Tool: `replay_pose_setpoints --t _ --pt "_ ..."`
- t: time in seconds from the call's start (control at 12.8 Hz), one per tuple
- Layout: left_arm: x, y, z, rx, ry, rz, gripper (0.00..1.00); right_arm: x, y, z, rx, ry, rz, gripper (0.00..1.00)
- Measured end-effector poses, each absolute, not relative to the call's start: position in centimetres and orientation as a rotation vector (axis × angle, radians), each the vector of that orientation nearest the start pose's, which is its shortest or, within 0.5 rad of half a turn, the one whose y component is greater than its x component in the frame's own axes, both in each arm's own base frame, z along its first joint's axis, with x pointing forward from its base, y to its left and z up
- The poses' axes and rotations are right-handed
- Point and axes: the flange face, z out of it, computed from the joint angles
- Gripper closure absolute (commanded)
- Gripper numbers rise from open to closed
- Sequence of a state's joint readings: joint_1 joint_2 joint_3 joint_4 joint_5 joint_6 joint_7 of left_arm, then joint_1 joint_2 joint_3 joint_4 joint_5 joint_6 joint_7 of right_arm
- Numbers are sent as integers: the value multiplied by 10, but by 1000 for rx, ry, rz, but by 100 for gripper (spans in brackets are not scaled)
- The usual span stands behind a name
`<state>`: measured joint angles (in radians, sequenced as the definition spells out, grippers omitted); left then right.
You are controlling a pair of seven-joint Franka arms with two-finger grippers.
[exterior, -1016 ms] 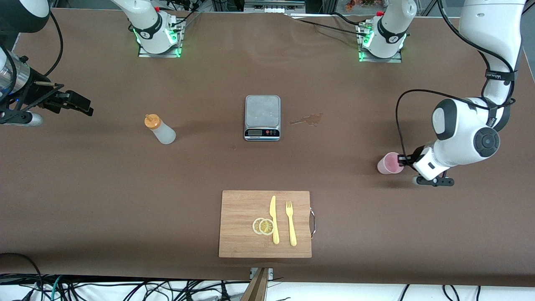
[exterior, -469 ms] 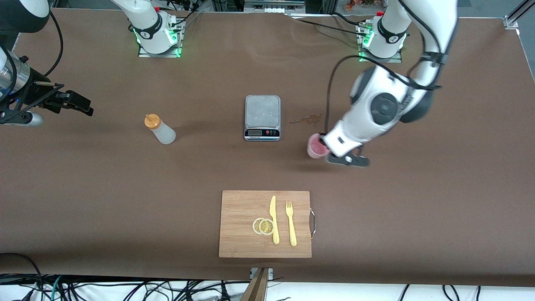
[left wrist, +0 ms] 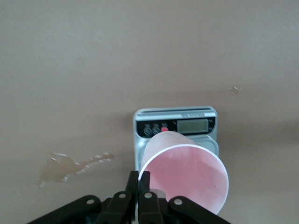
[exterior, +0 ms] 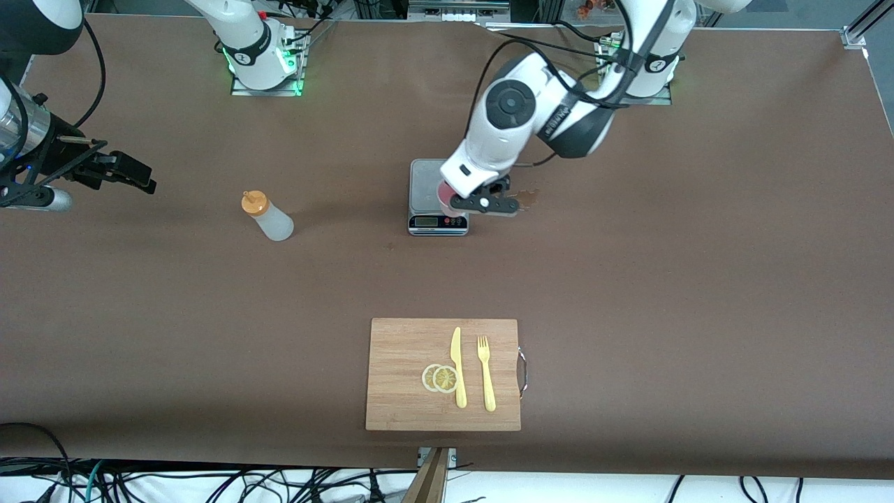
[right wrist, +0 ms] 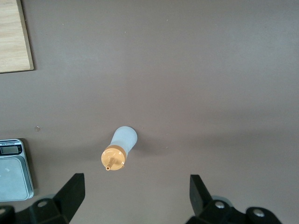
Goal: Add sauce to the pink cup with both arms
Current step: 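Carry the pink cup with the left gripper onto the scale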
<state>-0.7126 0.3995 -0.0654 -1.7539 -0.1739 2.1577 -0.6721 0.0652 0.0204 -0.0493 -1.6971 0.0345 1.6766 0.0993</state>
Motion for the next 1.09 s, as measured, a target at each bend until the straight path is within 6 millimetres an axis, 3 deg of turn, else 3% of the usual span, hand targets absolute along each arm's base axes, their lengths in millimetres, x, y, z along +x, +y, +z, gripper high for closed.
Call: replay_pose_setpoints --t 0.31,0.78,0.86,0.94,1.02,1.09 --pt "422 -486 313 -3262 -35 169 100 564 13 562 -3107 135 66 1" --pt "405 -483 284 -3267 -37 148 100 564 14 562 -3107 133 66 1" --pt "402 -484 282 -3272 -47 143 94 564 14 562 -3107 132 66 1" --pt "400 -486 280 -3276 -52 137 61 564 14 562 -3107 132 66 1" --pt "398 -486 278 -3277 -59 136 17 564 15 562 -3107 130 67 1" --pt "399 -485 278 -3277 -69 134 0 564 16 562 -3107 127 67 1"
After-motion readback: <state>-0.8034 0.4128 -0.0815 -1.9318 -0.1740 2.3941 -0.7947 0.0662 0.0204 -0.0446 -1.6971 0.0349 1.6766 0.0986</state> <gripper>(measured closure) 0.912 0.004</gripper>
